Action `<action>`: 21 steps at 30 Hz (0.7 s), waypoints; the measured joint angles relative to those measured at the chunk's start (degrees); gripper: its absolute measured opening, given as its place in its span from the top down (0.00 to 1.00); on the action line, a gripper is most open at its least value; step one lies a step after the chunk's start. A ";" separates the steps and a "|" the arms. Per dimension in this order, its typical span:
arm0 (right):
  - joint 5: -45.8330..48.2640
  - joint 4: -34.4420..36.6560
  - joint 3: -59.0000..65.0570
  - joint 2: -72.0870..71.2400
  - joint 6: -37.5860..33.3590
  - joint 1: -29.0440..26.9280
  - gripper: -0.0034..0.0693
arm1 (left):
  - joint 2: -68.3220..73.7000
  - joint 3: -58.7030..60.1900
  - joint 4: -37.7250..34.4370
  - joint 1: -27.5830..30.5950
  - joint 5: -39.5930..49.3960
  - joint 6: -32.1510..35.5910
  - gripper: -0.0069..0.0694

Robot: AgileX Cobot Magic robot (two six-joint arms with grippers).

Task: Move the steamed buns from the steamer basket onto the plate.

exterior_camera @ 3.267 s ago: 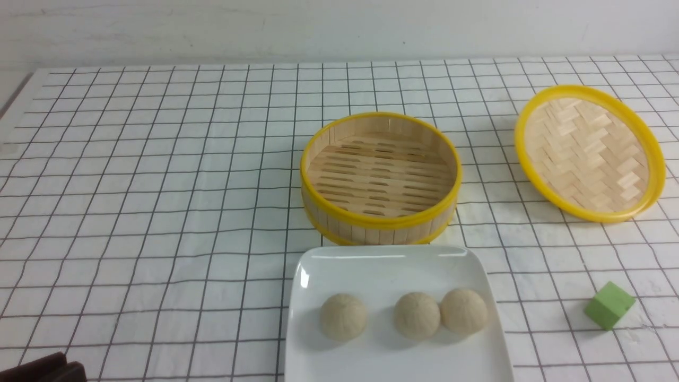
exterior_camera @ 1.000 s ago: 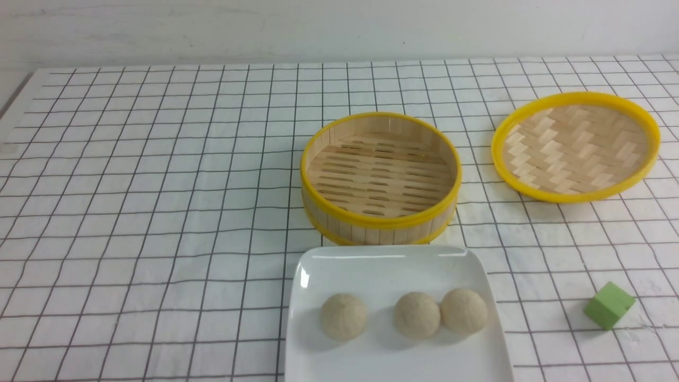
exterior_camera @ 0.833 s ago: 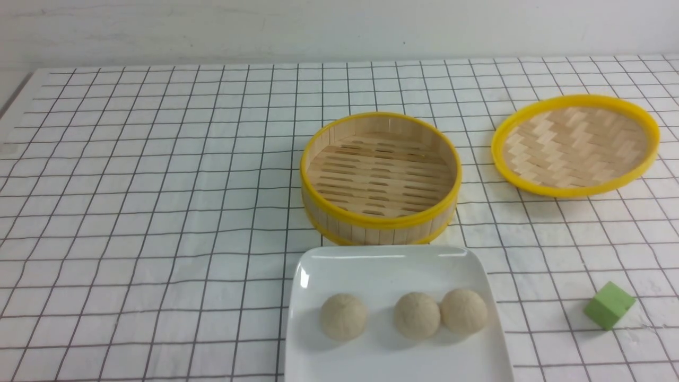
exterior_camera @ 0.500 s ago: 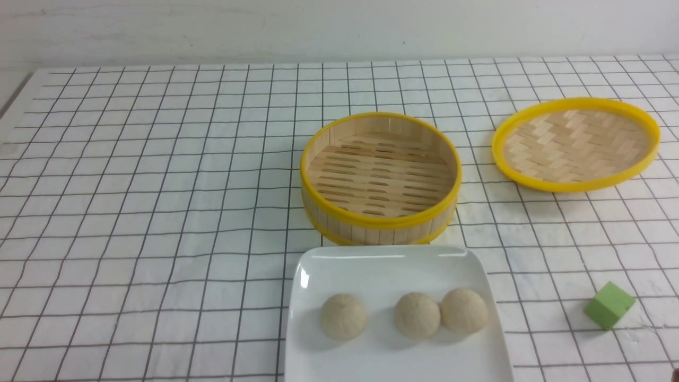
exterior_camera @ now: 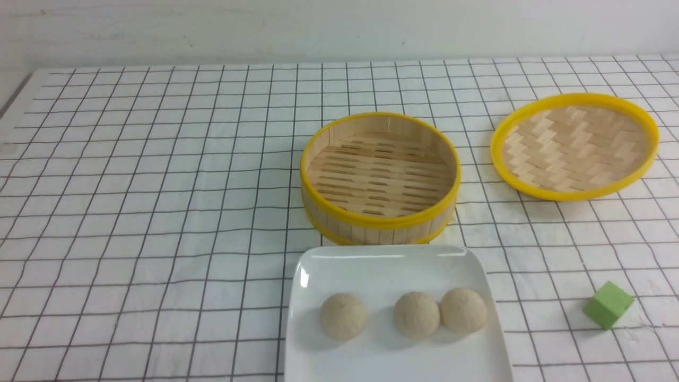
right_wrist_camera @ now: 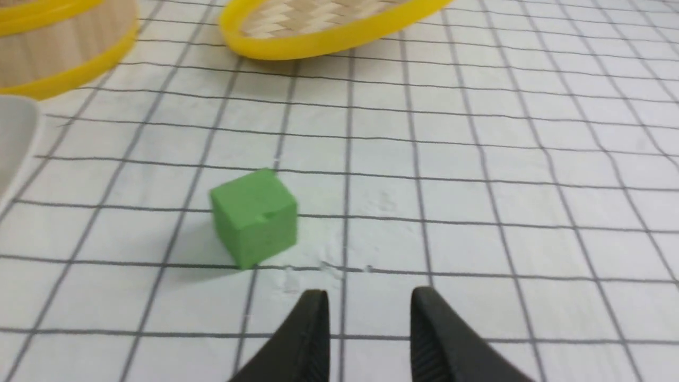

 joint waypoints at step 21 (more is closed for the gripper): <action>-0.26 0.29 0.00 0.00 0.20 -2.85 0.62 | 0.00 0.00 0.00 0.00 -0.02 0.00 0.80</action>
